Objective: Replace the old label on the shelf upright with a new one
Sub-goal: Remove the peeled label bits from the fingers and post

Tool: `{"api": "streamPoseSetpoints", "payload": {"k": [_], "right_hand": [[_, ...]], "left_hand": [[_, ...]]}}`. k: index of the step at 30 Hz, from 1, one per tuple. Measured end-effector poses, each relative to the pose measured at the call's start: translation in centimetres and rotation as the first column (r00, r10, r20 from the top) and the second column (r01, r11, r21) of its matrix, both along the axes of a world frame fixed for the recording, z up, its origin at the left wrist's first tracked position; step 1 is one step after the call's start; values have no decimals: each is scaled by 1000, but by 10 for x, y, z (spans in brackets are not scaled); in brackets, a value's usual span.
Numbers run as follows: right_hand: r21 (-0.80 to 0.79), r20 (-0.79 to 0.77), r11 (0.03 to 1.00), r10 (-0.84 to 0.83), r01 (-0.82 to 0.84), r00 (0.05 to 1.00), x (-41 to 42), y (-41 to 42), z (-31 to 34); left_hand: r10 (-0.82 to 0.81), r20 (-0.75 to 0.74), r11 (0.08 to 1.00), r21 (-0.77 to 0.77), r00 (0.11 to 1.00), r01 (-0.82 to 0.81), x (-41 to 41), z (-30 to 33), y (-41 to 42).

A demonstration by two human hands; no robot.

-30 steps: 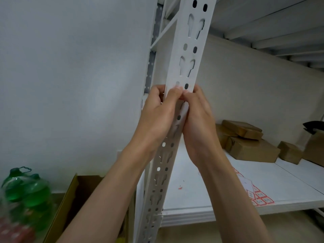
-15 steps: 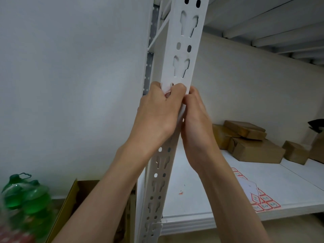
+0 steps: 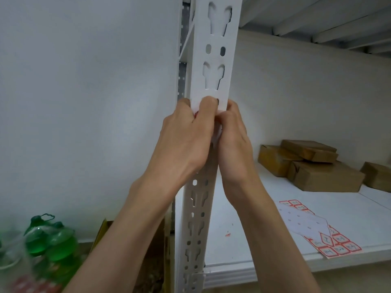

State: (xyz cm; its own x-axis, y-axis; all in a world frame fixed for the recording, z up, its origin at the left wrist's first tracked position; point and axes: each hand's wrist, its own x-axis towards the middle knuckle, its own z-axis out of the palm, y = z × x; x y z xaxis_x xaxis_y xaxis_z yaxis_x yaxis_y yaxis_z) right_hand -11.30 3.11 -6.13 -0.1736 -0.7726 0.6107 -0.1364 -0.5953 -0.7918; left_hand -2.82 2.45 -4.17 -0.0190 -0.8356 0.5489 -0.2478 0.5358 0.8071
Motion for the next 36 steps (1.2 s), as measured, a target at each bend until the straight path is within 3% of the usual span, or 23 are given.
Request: {"api": "streamPoseSetpoints", "payload": {"k": [14, 30, 36], "right_hand": [[15, -56, 998, 61, -60, 997, -7, 2, 3], [18, -51, 996, 89, -88, 995, -9, 1, 2], [36, -75, 994, 108, -105, 991, -12, 2, 2]], "left_hand": [[-28, -108, 1000, -4, 994, 28, -5, 1, -2], [32, -68, 996, -85, 997, -38, -7, -6, -6], [-3, -116, 999, -36, 993, -1, -7, -2, -4]]}}
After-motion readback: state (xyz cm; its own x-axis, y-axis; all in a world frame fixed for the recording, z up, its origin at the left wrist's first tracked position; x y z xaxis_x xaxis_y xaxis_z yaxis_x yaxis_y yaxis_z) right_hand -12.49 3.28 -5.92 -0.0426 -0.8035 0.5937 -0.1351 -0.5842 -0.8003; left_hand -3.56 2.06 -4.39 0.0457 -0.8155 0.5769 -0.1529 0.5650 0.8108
